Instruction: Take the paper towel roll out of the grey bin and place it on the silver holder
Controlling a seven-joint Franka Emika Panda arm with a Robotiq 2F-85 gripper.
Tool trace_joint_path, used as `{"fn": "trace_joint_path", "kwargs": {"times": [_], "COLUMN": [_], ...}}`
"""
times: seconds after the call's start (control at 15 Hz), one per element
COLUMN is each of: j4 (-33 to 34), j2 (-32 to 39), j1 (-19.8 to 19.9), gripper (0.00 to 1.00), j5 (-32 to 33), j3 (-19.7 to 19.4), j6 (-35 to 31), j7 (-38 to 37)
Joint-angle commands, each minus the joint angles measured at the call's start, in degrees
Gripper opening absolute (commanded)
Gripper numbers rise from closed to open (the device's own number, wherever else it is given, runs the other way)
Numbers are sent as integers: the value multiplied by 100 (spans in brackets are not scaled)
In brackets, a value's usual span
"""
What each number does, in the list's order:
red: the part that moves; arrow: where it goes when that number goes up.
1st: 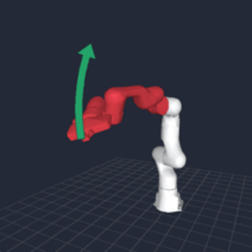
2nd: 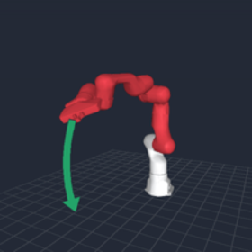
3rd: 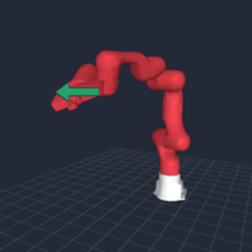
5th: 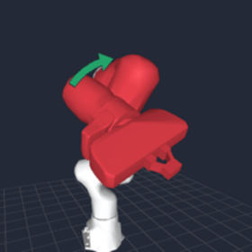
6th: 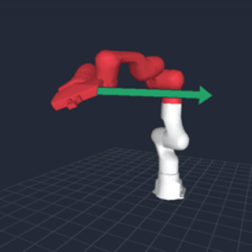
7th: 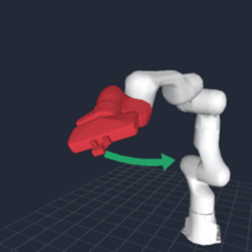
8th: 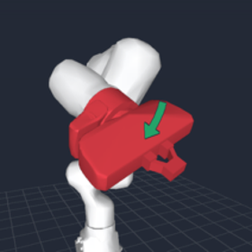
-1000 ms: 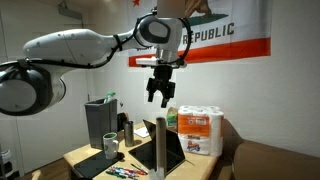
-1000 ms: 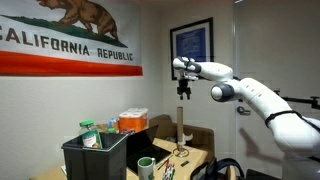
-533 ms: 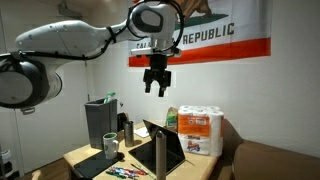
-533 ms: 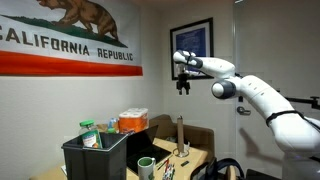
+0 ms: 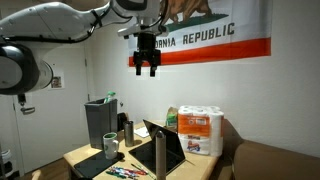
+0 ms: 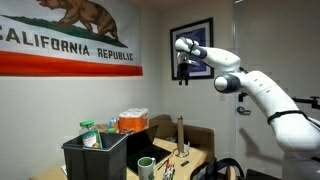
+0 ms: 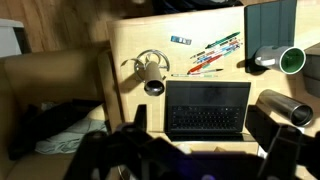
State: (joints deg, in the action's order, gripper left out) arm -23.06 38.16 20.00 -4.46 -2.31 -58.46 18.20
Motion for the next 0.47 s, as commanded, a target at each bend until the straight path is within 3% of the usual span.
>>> {"fn": "trace_joint_path", "kwargs": {"times": [0.0,0.4], "j4": [484,451], "j2": [188,58], "j1": [-12,-90], "gripper": [100,100], "j5": [24,92], "j3": [52,41], "j6": [290,375], "j7": [35,59]}}
